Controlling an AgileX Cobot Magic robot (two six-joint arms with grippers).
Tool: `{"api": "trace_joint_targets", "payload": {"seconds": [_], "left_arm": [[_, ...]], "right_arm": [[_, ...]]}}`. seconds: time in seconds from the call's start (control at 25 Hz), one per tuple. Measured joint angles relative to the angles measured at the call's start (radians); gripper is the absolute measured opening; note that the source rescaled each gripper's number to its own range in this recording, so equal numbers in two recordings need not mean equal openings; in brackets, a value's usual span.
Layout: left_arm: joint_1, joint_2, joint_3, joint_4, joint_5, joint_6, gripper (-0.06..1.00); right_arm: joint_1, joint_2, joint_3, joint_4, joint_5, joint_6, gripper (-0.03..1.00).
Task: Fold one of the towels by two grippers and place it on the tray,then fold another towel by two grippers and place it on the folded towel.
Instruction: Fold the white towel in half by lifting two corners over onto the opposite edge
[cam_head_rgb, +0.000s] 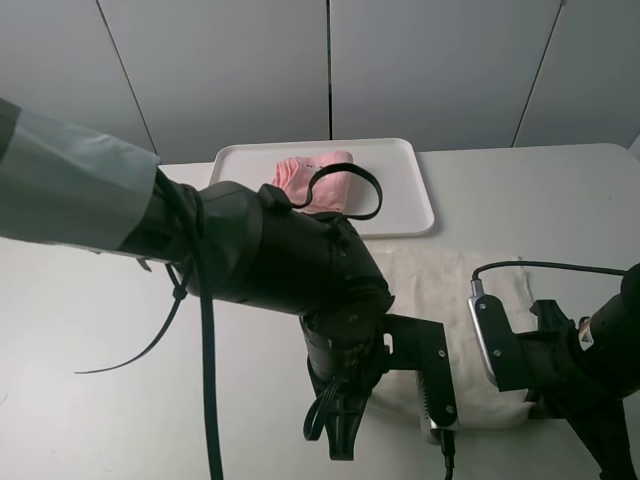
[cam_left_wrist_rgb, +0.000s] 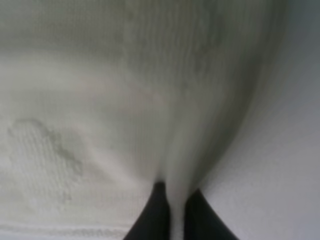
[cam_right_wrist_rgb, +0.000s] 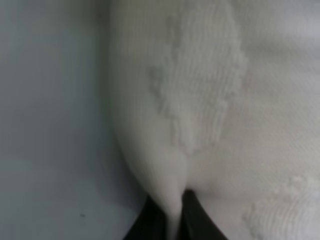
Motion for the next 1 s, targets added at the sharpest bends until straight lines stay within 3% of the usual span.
{"api": "trace_joint_targets", "payload": {"seconds": [0.32, 0.52, 1.0], "left_arm": [[0.0, 0.0, 0.0, 0.005, 0.008, -0.014, 0.0], [0.0, -0.016, 0.0, 0.009, 0.008, -0.06, 0.0], [0.009, -0.152, 0.0, 0.034, -0.022, -0.126, 0.0]], "right_arm": [[0.0, -0.057, 0.011, 0.048, -0.019, 0.04, 0.0], [0.0, -0.162, 0.021, 0.064, 0.041, 0.107, 0.0], [0.0, -0.432, 0.024, 0.066, 0.093, 0.496, 0.0]]}}
